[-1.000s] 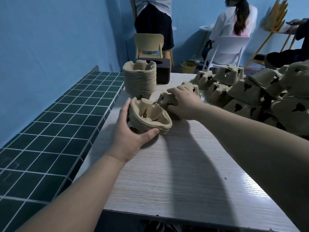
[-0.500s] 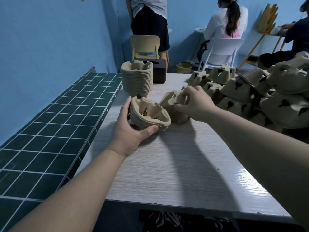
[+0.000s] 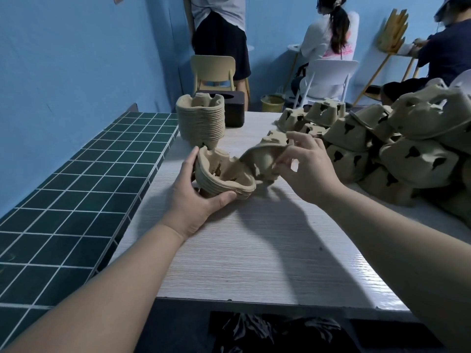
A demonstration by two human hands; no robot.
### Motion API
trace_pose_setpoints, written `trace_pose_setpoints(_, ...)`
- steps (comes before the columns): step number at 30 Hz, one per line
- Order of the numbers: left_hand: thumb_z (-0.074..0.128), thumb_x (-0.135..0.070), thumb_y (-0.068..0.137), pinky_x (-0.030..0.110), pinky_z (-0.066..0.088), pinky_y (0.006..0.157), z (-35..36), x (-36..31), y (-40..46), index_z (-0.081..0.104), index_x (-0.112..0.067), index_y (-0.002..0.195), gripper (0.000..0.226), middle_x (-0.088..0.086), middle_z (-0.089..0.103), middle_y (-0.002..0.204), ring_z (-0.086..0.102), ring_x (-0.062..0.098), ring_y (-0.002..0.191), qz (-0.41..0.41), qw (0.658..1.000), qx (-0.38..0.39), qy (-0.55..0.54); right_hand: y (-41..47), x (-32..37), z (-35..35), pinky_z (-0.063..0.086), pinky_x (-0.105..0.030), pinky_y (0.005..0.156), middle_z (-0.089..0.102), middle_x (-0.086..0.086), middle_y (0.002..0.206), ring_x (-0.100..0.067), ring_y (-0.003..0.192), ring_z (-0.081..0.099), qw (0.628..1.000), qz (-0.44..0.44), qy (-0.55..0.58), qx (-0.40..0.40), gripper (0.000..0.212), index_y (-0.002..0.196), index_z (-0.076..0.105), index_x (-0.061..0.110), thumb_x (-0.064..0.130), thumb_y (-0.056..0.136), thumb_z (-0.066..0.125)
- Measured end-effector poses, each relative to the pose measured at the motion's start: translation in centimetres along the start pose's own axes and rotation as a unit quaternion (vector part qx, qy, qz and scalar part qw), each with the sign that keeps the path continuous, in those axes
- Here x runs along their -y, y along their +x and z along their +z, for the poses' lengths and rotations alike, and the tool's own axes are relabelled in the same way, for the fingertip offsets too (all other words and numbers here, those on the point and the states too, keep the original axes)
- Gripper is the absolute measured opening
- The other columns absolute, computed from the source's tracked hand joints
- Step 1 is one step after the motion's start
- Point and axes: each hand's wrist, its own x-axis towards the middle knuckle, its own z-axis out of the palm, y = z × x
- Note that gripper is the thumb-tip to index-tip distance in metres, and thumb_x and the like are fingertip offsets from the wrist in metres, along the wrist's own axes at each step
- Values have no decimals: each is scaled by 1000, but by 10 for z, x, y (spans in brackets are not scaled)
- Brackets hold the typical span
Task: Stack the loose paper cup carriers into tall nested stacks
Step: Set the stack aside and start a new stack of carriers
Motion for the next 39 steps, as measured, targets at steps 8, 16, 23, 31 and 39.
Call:
trace_pose_setpoints(8, 89, -23, 63, -5, 36, 82, 0, 1, 0, 26, -33, 152, 109, -21, 45, 134, 43, -32, 93, -8, 1000, -3, 23, -11, 5, -6, 48, -44, 69, 61, -7, 82, -28, 76, 52, 999, -42, 18, -18, 16, 91, 54, 7, -1, 79, 60)
trace_pose_setpoints(16, 89, -21, 63, -5, 36, 81, 0, 1, 1, 25, -31, 152, 111, -17, 46, 135, 44, -35, 93, -7, 1000, 0, 13, -7, 14, -3, 43, -31, 69, 52, 6, 83, -23, 79, 55, 996, -41, 38, -69, 12, 92, 72, 12, 8, 83, 66)
trace_pose_setpoints(23, 87, -39, 55, 6, 39, 97, -1, 1, 1, 25, -33, 153, 116, -21, 49, 132, 51, -9, 111, -6, 1000, -5, 19, -6, 37, 5, 34, -24, 73, 65, -2, 82, -28, 79, 52, 979, -69, 41, -188, 5, 85, 69, 11, 7, 81, 67)
trace_pose_setpoints(31, 89, -25, 62, -6, 34, 85, 0, 8, 4, 20, -27, 154, 115, -17, 46, 135, 50, -11, 113, -4, 1000, -3, 2, -19, 36, 14, 51, -38, 61, 63, -3, 82, -18, 69, 55, 976, -103, 121, -147, 7, 87, 67, 7, 3, 82, 64)
trace_pose_setpoints(39, 91, -48, 49, 6, 42, 92, 0, 16, 6, 29, -29, 153, 123, -24, 52, 134, 52, -19, 112, 6, 1000, -6, -23, -28, 39, 17, 53, -39, 57, 64, -1, 79, -16, 64, 60, 981, -138, 118, -73, 9, 86, 69, 11, 8, 78, 66)
